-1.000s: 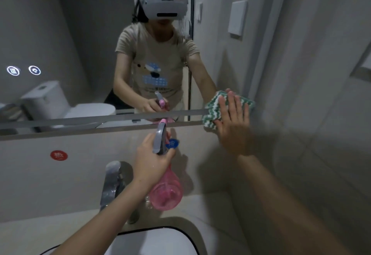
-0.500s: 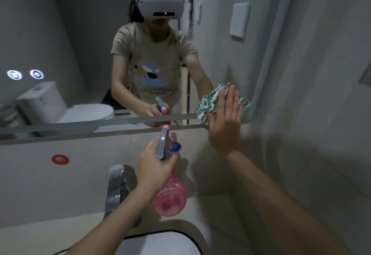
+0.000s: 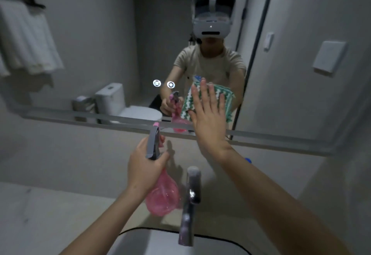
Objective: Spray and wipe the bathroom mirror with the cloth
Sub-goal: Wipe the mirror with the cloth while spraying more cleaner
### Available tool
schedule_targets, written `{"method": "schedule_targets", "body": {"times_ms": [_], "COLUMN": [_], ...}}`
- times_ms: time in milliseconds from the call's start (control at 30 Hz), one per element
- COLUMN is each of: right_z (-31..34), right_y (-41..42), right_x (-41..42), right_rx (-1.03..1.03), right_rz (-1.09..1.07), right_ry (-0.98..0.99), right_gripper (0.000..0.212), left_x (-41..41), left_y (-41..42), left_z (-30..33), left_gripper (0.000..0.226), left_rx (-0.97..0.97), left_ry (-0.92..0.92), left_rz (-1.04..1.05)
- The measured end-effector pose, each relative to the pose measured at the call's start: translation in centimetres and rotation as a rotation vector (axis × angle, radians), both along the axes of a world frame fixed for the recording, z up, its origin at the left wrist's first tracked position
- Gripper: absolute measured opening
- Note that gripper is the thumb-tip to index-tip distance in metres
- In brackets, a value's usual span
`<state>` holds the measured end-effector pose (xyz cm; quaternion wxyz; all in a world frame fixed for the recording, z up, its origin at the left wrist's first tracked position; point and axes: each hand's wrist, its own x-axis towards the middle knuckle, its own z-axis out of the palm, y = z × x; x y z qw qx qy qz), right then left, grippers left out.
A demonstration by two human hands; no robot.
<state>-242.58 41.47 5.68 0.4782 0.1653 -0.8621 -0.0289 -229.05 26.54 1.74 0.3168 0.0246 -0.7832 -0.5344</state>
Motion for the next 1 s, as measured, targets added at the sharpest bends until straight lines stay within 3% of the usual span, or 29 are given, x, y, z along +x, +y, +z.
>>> {"method": "schedule_targets", "body": {"times_ms": [267,467,567,667,1000], "right_z": [-0.8,-0.4,0.1,0.3,-0.1], "right_y": [-3.6,-1.8,0.6,3.7,18.4], "right_x": [0.2,0.1,0.1,0.0,-0.7], "right_rx": [-0.008,0.1,0.247,0.268,0.301], "right_rz": [-0.012,-0.005,0.004,-0.004,-0.007], "right_ry": [-0.029,0.044,0.075,0.094,0.154], "right_gripper": [0.066,0.063,0.064,0.065,0.064], "left_x": [1.6,-0.1,-0.9,-1.3,-2.2], "left_y": [-5.9,-5.3,-3.6,-1.2,10.8], "left_z": [-0.4,0.1,-0.1,-0.2,0.9], "left_gripper": [0.037,0.027,0.015,0.009,0.016], "left_rx": [-0.049,-0.016,0.031,0.037,-0.055], "left_ry": [0.011,0.021,-0.02,-0.036,-0.036], "left_rz": [-0.004,-0.027,-0.059,-0.077,-0.102]}}
